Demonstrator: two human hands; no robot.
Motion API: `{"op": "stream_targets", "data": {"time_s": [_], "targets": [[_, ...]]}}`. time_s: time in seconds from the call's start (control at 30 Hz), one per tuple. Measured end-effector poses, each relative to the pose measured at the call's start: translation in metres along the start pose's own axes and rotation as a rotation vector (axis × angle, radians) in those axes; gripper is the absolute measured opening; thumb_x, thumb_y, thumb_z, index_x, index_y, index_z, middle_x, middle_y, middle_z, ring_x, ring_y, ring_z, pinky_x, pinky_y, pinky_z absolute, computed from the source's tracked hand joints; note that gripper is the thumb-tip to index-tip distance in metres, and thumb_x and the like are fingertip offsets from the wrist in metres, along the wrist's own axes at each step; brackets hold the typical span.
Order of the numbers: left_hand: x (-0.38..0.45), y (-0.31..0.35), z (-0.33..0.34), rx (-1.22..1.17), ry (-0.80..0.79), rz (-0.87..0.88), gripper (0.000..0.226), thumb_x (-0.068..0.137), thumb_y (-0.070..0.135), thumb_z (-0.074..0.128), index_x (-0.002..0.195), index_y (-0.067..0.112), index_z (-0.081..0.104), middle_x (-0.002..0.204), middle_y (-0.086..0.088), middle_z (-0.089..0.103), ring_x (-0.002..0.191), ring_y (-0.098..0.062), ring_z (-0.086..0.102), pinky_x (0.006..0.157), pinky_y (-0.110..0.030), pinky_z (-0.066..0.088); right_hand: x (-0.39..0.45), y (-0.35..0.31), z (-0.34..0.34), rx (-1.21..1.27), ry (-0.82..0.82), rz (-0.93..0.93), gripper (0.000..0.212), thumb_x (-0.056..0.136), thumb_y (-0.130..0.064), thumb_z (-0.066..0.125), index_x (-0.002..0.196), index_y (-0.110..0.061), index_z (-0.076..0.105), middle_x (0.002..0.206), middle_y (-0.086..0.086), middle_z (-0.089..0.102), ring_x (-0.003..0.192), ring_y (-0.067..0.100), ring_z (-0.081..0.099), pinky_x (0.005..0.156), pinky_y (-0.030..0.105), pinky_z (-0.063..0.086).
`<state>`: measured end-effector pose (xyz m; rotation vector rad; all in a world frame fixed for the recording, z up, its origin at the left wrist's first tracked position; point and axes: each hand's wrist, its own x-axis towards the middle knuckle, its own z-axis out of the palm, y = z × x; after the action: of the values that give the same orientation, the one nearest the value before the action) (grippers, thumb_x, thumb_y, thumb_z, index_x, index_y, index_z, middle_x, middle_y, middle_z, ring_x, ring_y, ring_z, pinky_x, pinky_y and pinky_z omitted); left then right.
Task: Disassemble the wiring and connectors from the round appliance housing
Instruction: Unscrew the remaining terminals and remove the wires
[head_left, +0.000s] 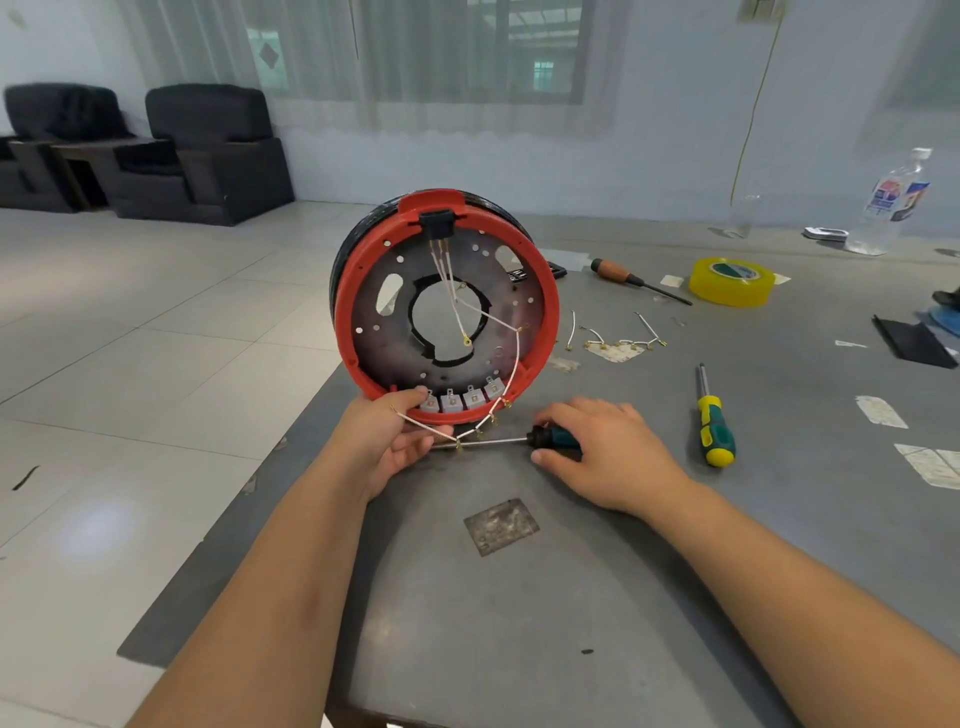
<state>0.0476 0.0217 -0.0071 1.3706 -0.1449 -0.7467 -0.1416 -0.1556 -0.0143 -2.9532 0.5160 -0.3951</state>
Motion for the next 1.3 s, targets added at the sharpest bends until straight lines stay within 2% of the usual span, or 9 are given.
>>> {"op": "stream_targets", "data": {"time_s": [0.2,0.33,0.47,0.7,0.8,0.9,1.0,1.13,1.3], "targets": [[0.002,0.0,-0.003,-0.007,0.005,-0.014,0.034,0.102,0.015,0.069,0.13,0.0,0.059,0.096,-0.022,0.08,0.074,-0.028,0.081,0.046,-0.023,0.056,0.006,0.006,-0.009,-0.129,-0.042,0.008,0.033,0.098,-0.053,0.054,0.127,-0.036,0.052,0.123,-0.01,0.061,0.113,0.021,0.06,0.085,0.037,0.051],[0.0,-0.001,-0.002,-0.005,-0.008,-0.007,0.03,0.102,0.016,0.069,0.126,0.0,0.06,0.095,-0.022,0.08,0.075,-0.029,0.081,0.047,-0.024,0.057,0.001,0.022,-0.02,-0.213,-0.096,0.12,0.03,0.099,-0.053,0.052,0.124,-0.036,0.051,0.123,-0.009,0.062,0.112,0.022,0.061,0.069,0.034,0.047],[-0.008,-0.004,0.005,-0.025,-0.06,-0.035,0.029,0.101,0.015,0.068,0.123,-0.003,0.062,0.097,-0.023,0.079,0.072,-0.028,0.08,0.046,-0.024,0.057,-0.005,0.035,-0.02,-0.269,-0.059,0.256,0.024,0.101,-0.045,0.049,0.112,-0.025,0.056,0.113,0.0,0.063,0.105,0.028,0.062,0.077,0.041,0.055],[-0.018,-0.009,0.02,-0.028,-0.119,-0.099,0.024,0.1,0.017,0.068,0.115,-0.002,0.068,0.093,-0.023,0.079,0.07,-0.026,0.08,0.048,-0.022,0.058,-0.006,0.035,-0.017,-0.228,-0.005,0.339,0.036,0.102,-0.046,0.046,0.118,-0.017,0.061,0.118,0.006,0.062,0.11,0.029,0.059,0.084,0.042,0.055],[-0.02,-0.008,0.019,-0.01,-0.144,-0.115,0.025,0.099,0.019,0.069,0.111,-0.003,0.069,0.093,-0.026,0.079,0.069,-0.027,0.079,0.047,-0.023,0.057,0.0,0.03,-0.024,0.097,0.216,0.35,0.048,0.103,-0.051,0.043,0.135,-0.018,0.058,0.125,0.002,0.066,0.113,0.025,0.061,0.091,0.036,0.05],[-0.023,-0.004,0.019,0.019,-0.183,-0.125,0.028,0.097,0.022,0.071,0.108,-0.004,0.072,0.093,-0.027,0.078,0.069,-0.028,0.079,0.047,-0.023,0.057,0.01,0.011,-0.036,0.693,0.182,0.344,0.05,0.089,-0.077,0.043,0.134,-0.056,0.049,0.123,-0.023,0.064,0.108,0.003,0.062,0.09,0.023,0.048],[-0.027,-0.001,0.021,0.089,-0.187,-0.133,0.032,0.096,0.025,0.071,0.11,-0.004,0.075,0.096,-0.028,0.078,0.072,-0.028,0.08,0.048,-0.023,0.058,0.02,0.0,-0.031,1.052,0.116,0.356,0.039,0.077,-0.076,0.059,0.114,-0.062,0.053,0.117,-0.017,0.072,0.105,0.012,0.071,0.096,0.045,0.057],[-0.033,0.002,0.015,0.195,-0.174,-0.175,0.036,0.097,0.033,0.07,0.113,0.002,0.075,0.096,-0.028,0.078,0.076,-0.028,0.081,0.049,-0.023,0.058,0.027,-0.004,-0.026,1.103,0.173,0.391,0.065,0.086,-0.056,0.067,0.142,-0.033,0.042,0.121,-0.006,0.07,0.097,0.018,0.074,0.09,0.048,0.06],[-0.04,0.006,0.003,0.318,-0.182,-0.165,0.065,0.088,0.065,0.072,0.118,0.007,0.073,0.096,-0.028,0.078,0.079,-0.03,0.081,0.051,-0.025,0.059,0.03,-0.007,-0.028,1.088,0.188,0.447,0.064,0.077,-0.052,0.068,0.134,-0.031,0.048,0.092,0.002,0.077,0.087,0.023,0.075,0.083,0.045,0.062]]}}
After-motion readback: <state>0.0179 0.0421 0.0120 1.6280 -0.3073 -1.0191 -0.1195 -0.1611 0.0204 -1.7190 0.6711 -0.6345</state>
